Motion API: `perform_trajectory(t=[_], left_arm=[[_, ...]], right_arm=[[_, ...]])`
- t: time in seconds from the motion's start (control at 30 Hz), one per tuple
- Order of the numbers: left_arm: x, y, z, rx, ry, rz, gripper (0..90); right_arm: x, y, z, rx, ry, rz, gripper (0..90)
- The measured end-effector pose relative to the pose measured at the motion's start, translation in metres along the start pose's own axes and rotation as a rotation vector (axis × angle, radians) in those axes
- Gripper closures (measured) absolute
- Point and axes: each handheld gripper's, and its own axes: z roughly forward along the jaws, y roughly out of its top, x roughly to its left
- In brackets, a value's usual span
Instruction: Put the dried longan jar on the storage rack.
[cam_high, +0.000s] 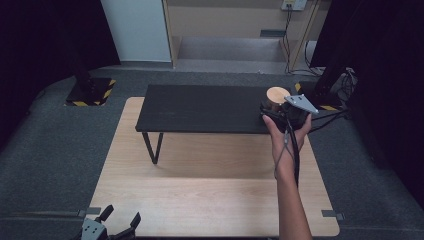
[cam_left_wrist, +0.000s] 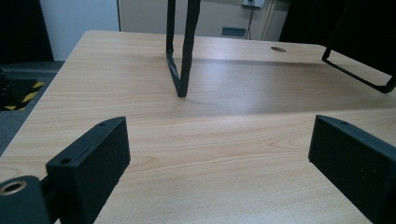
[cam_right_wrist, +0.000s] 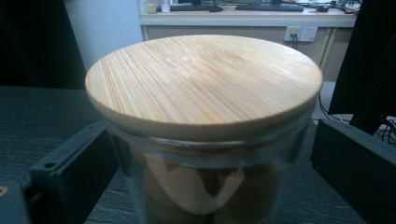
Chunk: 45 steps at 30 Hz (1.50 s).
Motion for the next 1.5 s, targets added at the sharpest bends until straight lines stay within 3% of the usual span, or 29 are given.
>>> perform_trajectory(t=[1.17, 1.5], left_arm=[[-0.002, 0.002, -0.007, -0.019, -0.002, 0.003, 4.0], [-0.003, 0.003, -0.010, -0.027, 0.002, 0.006, 4.1]], right_arm=[[0.004, 0.002, -0.017, -0.014, 0.027, -0.039, 1.0], [0.007, -0.007, -0.034, -0.027, 0.025, -0.047, 1.1]])
